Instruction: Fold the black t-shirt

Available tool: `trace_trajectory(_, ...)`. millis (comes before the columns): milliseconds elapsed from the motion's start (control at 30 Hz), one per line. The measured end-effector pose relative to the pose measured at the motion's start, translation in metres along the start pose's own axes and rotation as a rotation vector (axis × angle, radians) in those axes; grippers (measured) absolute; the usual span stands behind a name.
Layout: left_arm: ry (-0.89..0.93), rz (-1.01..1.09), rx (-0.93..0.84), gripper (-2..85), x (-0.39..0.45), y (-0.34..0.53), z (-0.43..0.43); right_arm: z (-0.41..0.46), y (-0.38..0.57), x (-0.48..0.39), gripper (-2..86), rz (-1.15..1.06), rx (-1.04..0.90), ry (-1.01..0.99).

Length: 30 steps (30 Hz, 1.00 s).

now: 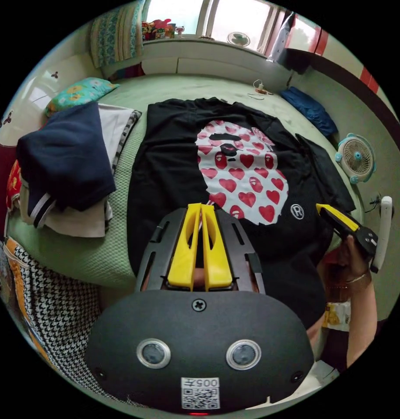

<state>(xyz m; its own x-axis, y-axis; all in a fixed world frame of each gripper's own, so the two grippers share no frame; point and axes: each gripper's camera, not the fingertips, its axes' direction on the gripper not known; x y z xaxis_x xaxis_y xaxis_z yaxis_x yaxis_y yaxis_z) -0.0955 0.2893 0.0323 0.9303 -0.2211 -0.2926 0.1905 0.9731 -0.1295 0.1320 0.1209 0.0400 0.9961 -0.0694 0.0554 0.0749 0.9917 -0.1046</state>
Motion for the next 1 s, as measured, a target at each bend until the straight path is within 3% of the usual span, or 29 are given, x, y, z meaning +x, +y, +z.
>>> trace_trajectory(67,0.016,0.056,-0.068,-0.2,0.008,0.004,0.023,0.014,0.005,0.003,-1.3,-0.02,-0.031,-0.028)
trace_trajectory(333,-0.149,0.115,-0.005,-0.3,0.041,0.015,0.027,0.018,0.013,-0.008,-1.0,-0.113,-0.009,0.034)
trace_trajectory(633,-0.007,-0.064,-0.014,-0.5,0.023,0.01,0.025,0.017,0.009,0.003,-0.9,-0.097,-0.048,-0.011)
trace_trajectory(1000,-0.098,0.016,-0.089,-0.4,0.034,-0.012,0.022,0.016,0.002,0.011,-0.9,-0.016,-0.109,0.001)
